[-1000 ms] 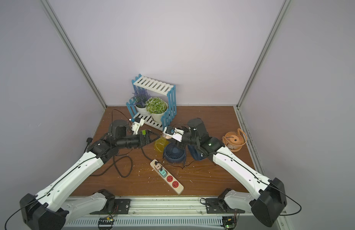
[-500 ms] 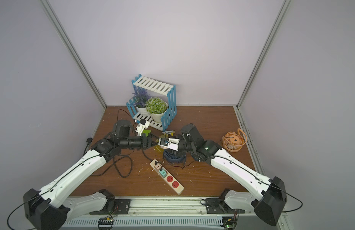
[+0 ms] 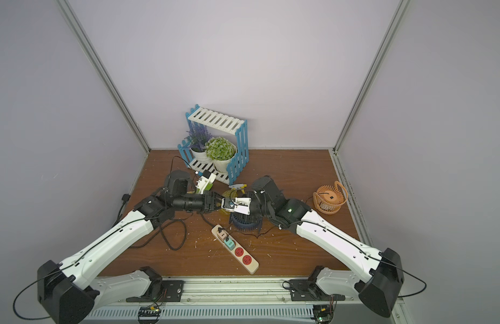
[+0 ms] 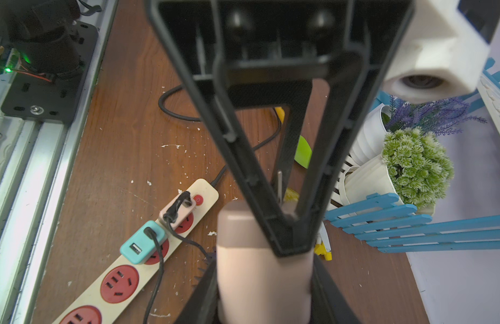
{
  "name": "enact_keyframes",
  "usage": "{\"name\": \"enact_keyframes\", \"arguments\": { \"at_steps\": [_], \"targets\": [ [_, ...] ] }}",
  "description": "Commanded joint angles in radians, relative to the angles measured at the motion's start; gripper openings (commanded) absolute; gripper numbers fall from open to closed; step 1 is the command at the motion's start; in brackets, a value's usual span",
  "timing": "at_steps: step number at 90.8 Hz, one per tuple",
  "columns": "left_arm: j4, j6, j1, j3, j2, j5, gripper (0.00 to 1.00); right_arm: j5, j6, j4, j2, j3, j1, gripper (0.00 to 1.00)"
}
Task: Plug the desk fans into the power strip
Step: Pick up the plug from the center of the board.
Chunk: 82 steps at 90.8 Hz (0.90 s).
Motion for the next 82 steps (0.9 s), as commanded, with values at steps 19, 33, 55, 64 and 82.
{"name": "enact_keyframes", "arguments": {
  "at_steps": [19, 33, 55, 64, 82],
  "targets": [
    [0.081, -0.033, -0.015, -0.046, -0.012, 0.045, 0.34, 0.007, -0.006, 0.018, 0.009, 0.033, 0.008, 0.11],
    [0.098, -0.04, -0.019, -0.066, -0.01, 0.073, 0.35, 0.013, -0.003, 0.019, 0.018, 0.03, 0.009, 0.11],
    [0.114, -0.04, -0.024, -0.082, -0.005, 0.089, 0.37, 0.006, 0.002, 0.033, 0.028, 0.028, 0.008, 0.11],
    [0.12, -0.039, -0.026, -0.087, -0.004, 0.09, 0.38, 0.012, 0.001, 0.033, 0.031, 0.026, 0.008, 0.11],
    [0.125, -0.03, -0.03, -0.101, -0.002, 0.107, 0.36, 0.016, 0.006, 0.042, 0.028, 0.016, 0.008, 0.1]
  ]
}}
